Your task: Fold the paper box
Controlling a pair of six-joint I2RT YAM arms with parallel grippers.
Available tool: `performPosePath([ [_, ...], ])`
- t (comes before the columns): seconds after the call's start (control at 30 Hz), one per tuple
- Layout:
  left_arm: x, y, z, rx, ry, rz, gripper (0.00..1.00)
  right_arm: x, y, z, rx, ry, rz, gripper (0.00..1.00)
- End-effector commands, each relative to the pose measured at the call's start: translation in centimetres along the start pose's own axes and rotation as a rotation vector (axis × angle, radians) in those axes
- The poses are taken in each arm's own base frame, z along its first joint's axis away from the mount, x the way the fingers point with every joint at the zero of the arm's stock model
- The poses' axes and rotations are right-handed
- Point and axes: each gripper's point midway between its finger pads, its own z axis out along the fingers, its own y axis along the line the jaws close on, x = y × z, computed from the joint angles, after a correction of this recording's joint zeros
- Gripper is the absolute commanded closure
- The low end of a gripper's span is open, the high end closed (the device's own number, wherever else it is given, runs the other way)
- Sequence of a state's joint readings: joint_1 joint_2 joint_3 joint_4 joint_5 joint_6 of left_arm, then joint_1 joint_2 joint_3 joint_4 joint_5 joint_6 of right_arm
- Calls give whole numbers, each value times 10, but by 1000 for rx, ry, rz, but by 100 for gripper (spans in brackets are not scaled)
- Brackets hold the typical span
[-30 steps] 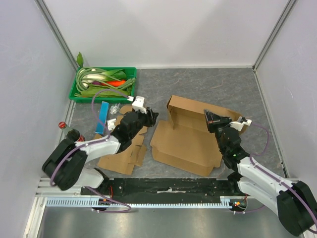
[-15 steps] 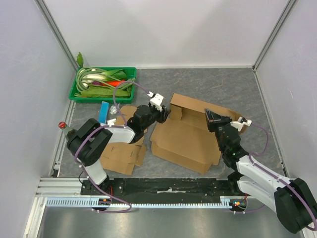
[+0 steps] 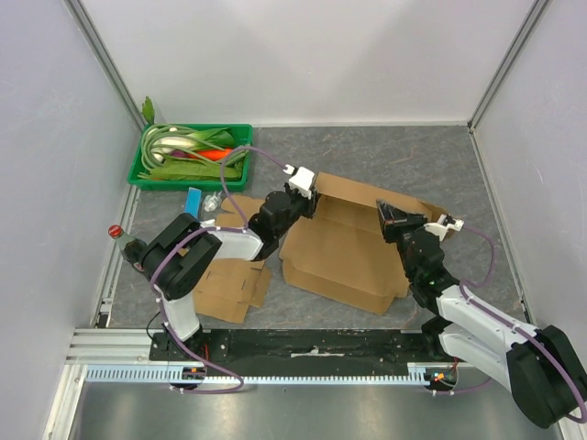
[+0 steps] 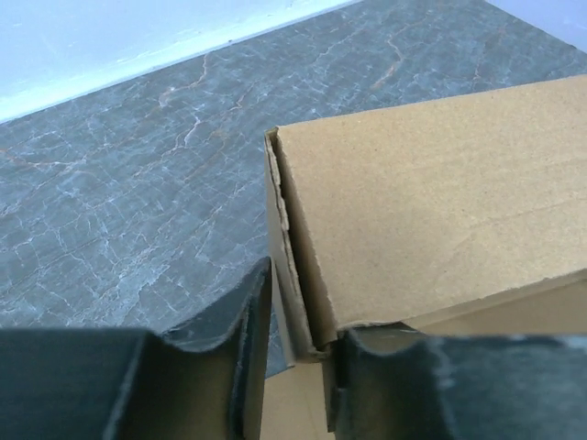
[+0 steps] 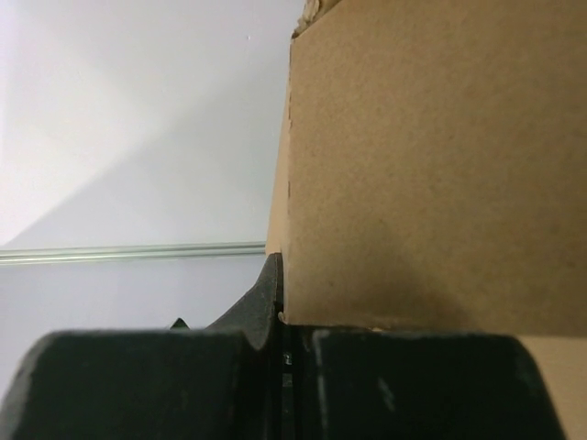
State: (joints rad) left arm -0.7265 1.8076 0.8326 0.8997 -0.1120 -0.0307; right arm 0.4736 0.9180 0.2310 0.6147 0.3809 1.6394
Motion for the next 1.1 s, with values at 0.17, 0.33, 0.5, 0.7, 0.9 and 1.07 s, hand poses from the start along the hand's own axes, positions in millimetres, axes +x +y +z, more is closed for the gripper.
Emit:
performPosePath([
  [0.17,-1,56,13,-437,51,68,98,6,-13,0,76,11,27,100],
  [0.33,13,53,12,-606,114,136,98,13,-16,2,112,15,74,100],
  [0.5,16,49,6,-629,119,174,98,15,-16,4,121,4,86,100],
  [0.7,3,17,2,-346,70,80,90,8,-8,3,103,-19,52,100],
  [0.9,1,2,-28,-213,73,-18,48,6,-10,3,111,-24,21,100],
  [1.07,3,9,-50,-211,77,-44,42,11,-3,7,127,-6,-1,100],
])
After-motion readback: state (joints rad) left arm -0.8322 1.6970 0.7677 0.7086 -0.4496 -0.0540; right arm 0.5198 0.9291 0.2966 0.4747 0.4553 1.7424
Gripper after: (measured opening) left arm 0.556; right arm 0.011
